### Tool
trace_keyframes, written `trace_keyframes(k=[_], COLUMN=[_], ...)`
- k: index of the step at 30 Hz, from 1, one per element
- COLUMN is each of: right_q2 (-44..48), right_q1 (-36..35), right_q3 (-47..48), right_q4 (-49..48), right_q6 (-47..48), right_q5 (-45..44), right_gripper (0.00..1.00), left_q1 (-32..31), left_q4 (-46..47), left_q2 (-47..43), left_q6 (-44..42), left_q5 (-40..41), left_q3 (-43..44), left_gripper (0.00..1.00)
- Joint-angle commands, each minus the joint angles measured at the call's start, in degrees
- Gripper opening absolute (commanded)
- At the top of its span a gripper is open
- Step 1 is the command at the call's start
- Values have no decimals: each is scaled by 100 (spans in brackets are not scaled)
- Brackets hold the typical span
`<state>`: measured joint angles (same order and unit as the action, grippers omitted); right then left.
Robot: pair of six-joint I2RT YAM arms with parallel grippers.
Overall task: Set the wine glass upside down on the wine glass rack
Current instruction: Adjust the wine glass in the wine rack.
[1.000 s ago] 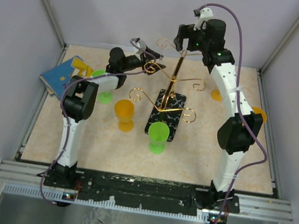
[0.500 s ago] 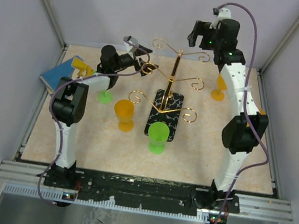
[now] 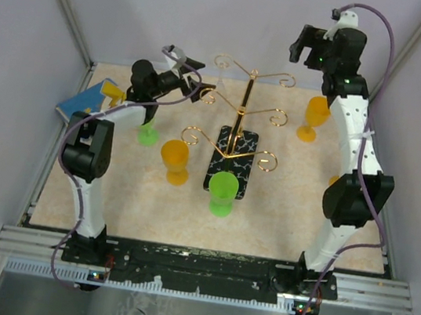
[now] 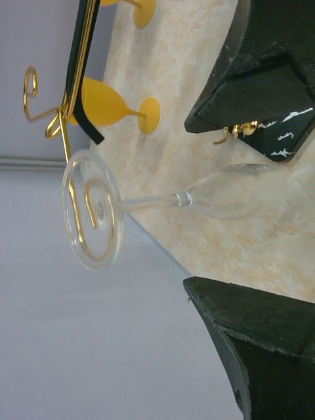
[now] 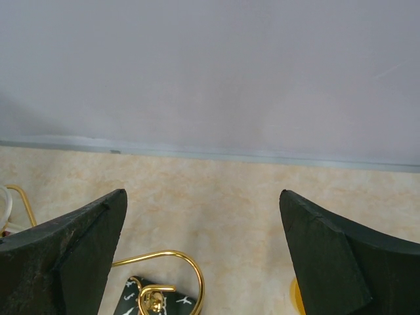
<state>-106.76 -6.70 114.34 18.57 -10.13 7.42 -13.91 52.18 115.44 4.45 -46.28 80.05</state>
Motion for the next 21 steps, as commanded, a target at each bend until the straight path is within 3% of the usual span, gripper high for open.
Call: trace_keyframes(k=[1, 4, 8, 16, 21], right_q2=[470, 435, 167, -59, 277], right_q1=[21, 89, 107, 106, 106], right_q3=[-112, 17, 541, 842, 211], right_q4=[-278, -160, 284, 593, 521], right_q6=[137, 119, 244, 447, 532], right_q5=[-111, -99, -223, -438, -467], right_gripper=[99, 99, 99, 99, 99], left_q1=[263, 293, 293, 290, 293], left_q4=[-821, -2411, -3915, -6327, -8072], left_q2=[-558, -914, -1432, -2274, -2545], left_q6=[-273, -1326, -1846, -1264, -654], left_q5=[444, 1320, 2609, 4417, 5195], left_q3=[-47, 204, 360, 730, 1144], left_gripper=[94, 93, 93, 90, 88])
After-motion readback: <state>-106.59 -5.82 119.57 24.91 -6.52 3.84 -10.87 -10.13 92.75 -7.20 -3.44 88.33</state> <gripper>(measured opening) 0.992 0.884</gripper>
